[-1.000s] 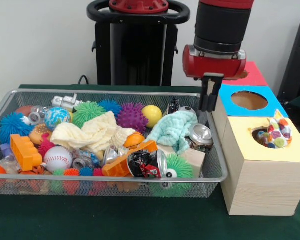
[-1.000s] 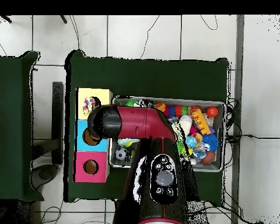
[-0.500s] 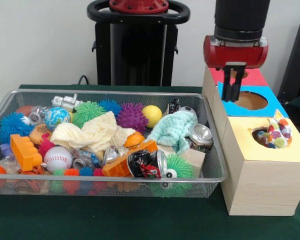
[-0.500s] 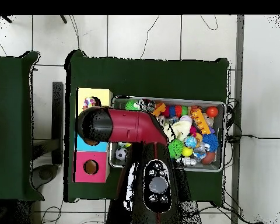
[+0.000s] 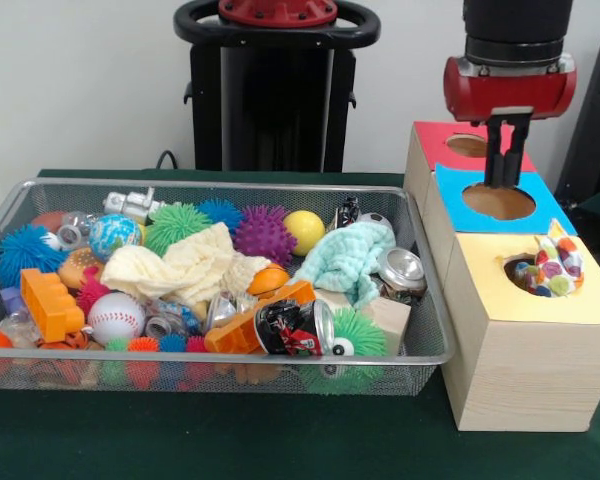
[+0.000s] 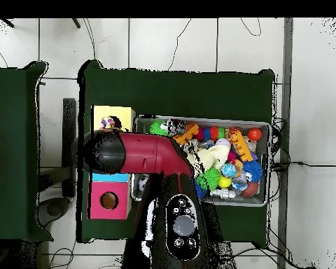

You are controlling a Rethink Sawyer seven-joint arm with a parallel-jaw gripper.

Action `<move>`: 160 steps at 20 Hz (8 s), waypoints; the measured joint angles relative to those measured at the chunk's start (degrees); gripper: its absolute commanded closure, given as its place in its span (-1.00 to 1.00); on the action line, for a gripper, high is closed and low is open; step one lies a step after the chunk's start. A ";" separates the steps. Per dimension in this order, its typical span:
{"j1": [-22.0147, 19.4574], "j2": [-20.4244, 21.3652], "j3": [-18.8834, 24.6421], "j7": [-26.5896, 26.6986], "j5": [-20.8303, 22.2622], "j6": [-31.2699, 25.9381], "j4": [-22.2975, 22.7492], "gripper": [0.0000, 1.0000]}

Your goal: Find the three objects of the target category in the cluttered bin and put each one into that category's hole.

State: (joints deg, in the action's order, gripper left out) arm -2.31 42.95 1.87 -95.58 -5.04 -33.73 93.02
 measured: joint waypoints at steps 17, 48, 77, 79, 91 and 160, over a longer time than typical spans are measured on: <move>-3.18 0.01 6.40 0.00 0.12 15.21 1.66 1.00; -3.03 -8.54 7.80 0.00 0.07 15.78 1.12 1.00; 0.31 -14.46 4.34 0.00 0.06 15.89 -4.47 1.00; 0.64 -15.11 4.13 0.00 0.06 15.90 -5.16 1.00; -0.14 -14.03 4.13 0.00 0.08 15.87 -4.89 1.00; -2.76 -8.91 8.09 0.00 -0.37 6.60 -3.30 1.00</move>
State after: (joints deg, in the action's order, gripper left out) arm -5.07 34.04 9.96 -95.58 -5.41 -27.13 89.72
